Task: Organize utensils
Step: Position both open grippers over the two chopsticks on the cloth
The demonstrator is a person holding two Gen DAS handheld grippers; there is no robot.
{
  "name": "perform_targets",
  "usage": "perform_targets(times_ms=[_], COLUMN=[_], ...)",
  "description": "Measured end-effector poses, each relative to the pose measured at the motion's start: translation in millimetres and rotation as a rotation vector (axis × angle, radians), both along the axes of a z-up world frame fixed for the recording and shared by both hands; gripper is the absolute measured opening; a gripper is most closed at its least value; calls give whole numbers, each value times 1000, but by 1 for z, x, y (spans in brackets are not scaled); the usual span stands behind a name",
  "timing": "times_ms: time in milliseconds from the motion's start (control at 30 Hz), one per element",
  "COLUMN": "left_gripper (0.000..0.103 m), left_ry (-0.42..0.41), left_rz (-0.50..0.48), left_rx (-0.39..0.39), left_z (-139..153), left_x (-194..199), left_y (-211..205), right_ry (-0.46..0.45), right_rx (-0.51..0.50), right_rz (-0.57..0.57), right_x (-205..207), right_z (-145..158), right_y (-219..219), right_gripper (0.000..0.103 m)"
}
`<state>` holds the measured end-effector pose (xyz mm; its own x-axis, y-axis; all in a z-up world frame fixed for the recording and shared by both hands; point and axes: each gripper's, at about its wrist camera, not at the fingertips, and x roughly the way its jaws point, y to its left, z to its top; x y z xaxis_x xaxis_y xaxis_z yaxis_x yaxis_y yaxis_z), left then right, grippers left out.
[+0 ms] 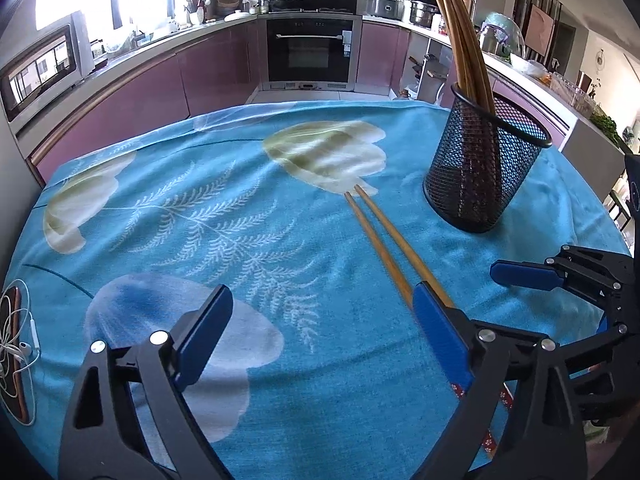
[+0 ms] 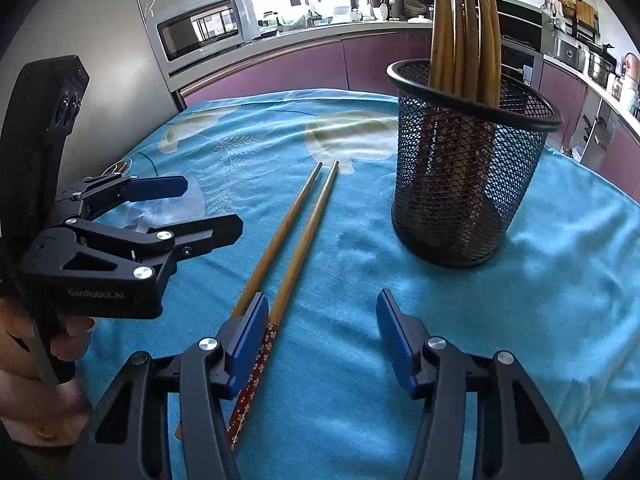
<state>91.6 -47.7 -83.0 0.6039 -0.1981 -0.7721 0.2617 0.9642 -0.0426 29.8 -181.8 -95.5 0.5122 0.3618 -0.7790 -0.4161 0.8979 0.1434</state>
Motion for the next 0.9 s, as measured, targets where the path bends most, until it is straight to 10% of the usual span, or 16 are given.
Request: perform_targets(times_ms=[900], left_gripper=[43], left_ry=[68], left_rz=[-105], left_rx=[-5], left_z=[-15], left_x=[7], left_y=[-22], right_ry=[8], right_rx=[2], right_rz=[11], right_x=[5], right_z=[1], right_y=[0], right_gripper=[48])
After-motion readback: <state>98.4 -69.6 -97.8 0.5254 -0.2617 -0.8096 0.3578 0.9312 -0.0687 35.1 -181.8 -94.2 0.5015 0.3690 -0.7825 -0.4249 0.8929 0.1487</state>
